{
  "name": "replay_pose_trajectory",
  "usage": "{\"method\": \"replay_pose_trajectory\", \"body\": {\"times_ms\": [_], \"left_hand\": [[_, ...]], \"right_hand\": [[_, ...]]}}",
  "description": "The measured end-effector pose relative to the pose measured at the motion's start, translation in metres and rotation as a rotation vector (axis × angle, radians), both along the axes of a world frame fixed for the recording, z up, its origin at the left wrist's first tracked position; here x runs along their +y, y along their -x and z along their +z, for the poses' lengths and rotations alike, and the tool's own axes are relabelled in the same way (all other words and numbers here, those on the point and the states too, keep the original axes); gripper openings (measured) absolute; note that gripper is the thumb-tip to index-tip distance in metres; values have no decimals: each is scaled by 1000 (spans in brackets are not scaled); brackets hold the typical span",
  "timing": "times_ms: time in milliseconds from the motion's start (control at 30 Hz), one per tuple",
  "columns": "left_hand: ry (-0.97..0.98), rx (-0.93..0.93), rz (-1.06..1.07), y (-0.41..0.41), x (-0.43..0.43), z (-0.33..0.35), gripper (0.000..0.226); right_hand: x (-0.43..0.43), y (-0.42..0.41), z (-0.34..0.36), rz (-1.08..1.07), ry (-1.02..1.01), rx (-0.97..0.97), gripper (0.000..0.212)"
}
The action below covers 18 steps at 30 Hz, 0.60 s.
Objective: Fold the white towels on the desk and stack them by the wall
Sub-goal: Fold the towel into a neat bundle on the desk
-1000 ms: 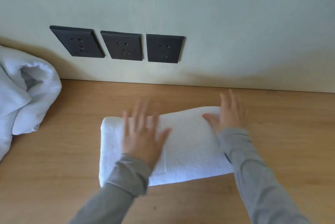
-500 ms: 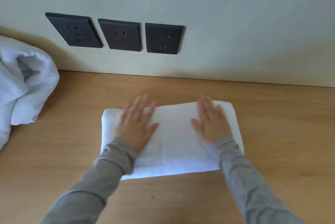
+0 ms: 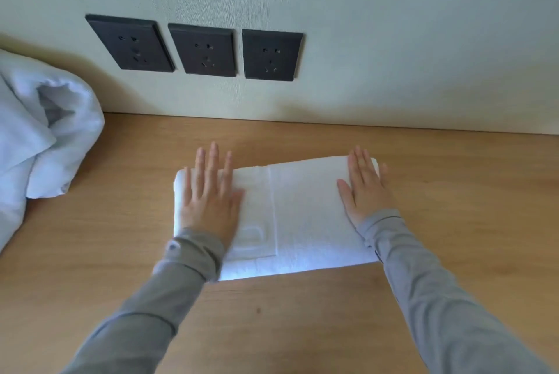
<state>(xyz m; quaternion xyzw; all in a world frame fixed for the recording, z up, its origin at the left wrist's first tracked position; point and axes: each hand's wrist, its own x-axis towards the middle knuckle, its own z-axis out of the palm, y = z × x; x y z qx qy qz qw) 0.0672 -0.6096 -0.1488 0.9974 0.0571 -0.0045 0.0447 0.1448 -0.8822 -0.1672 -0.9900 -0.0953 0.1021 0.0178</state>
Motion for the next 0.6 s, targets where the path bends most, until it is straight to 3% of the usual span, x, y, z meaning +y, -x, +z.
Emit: {"method": "replay_pose_trajectory", "body": {"times_ms": [100,167,267,533,600], "left_hand": [[87,-70,-145,20,-56,8,62],[104,-15,-212,29,-78,5,60],[73,41,-215,30,-78,-9,60],[44,125,-233,28,-76,-19,61],[116,113,-286,30,-70,-12,60]], "right_hand": [[11,7,10,-44,50,-72,58],[26,22,16,12,-50,-130,56],[42,55,10,118,-109,-99,61],[44,62,-5,73,-25,-64,62],[41,66,1,76,-50,-46,60]]}}
